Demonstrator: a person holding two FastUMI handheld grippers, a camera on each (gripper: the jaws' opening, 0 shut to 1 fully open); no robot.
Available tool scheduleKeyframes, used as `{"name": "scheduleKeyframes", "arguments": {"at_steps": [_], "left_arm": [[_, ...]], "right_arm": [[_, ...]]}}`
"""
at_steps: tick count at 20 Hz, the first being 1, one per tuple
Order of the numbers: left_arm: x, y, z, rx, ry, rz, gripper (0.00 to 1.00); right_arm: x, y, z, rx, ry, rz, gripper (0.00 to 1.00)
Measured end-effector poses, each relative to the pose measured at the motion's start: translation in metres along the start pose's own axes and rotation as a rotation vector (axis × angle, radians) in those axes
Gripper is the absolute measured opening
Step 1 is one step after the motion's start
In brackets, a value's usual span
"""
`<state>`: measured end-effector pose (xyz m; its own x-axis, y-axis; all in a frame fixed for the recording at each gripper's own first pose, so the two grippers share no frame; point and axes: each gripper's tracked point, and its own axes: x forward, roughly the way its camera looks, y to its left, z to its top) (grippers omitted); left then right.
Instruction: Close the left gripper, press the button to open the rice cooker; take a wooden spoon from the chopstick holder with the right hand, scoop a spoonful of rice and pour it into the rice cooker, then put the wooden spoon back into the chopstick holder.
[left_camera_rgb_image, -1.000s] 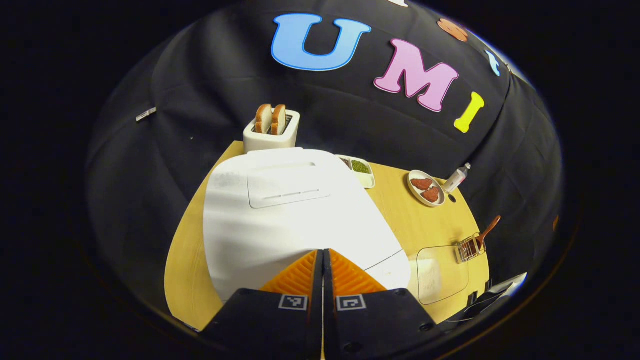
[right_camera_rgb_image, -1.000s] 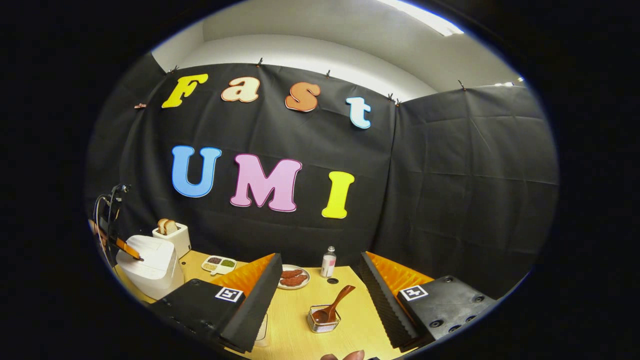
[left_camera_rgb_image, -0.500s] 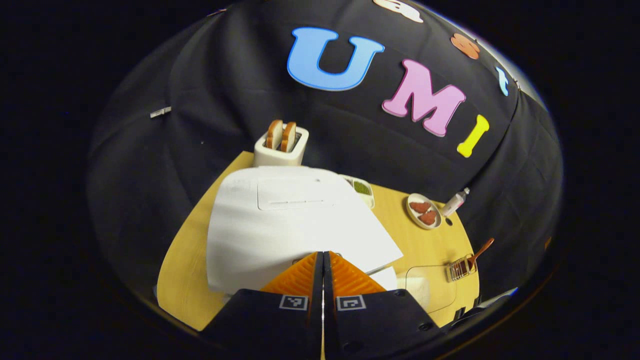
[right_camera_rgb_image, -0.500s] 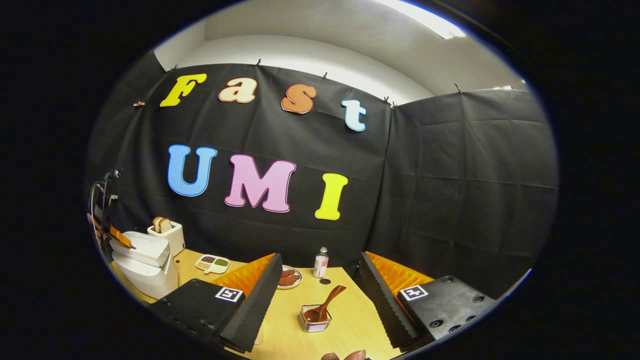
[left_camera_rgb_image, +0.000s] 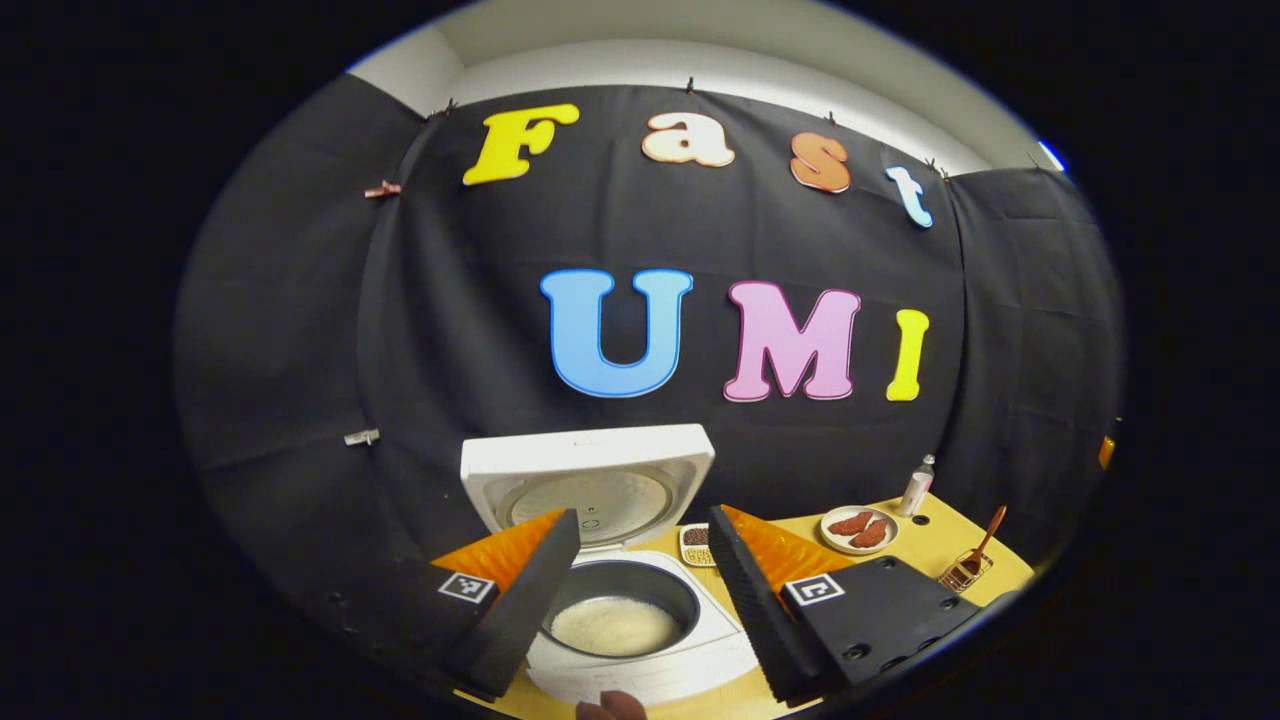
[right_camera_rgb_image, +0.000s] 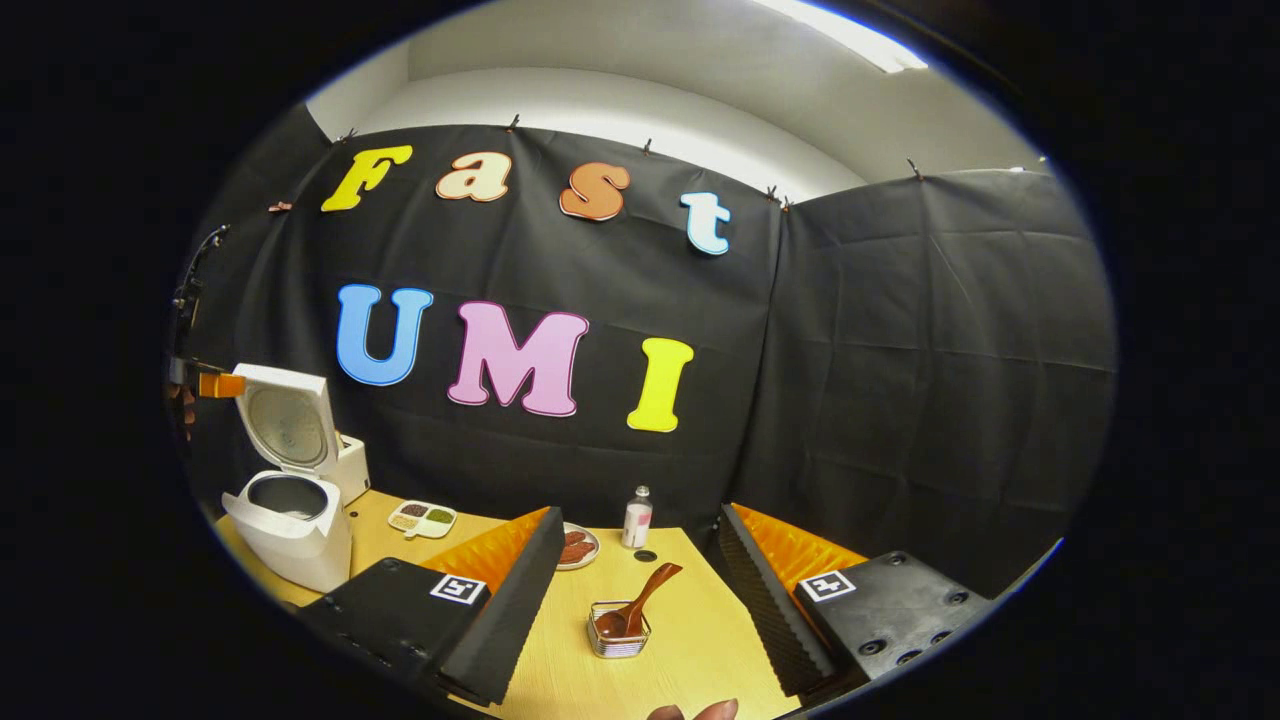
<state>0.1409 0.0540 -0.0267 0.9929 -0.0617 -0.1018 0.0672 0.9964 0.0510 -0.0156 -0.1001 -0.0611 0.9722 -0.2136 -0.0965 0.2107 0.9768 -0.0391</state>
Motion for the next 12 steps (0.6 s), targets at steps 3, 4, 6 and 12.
{"name": "scheduleKeyframes", "arguments": {"at_steps": [3,4,6,12], "left_arm": [[-0.033,-0.014,0.003,-0.019,-0.022,0.053,0.95],[-0.042,-0.020,0.002,-0.027,-0.026,0.066,0.95],[-0.058,-0.031,0.002,-0.036,-0.034,0.090,0.95],[-0.096,-0.061,-0.015,-0.038,-0.007,0.149,0.96]], "right_arm": [[0.016,-0.008,-0.018,0.005,0.032,0.053,0.98],[0.021,-0.011,-0.026,0.009,0.049,0.072,0.98],[0.032,-0.019,-0.044,0.030,0.089,0.100,0.98],[0.075,-0.038,-0.131,0.148,0.270,0.160,0.98]]}}
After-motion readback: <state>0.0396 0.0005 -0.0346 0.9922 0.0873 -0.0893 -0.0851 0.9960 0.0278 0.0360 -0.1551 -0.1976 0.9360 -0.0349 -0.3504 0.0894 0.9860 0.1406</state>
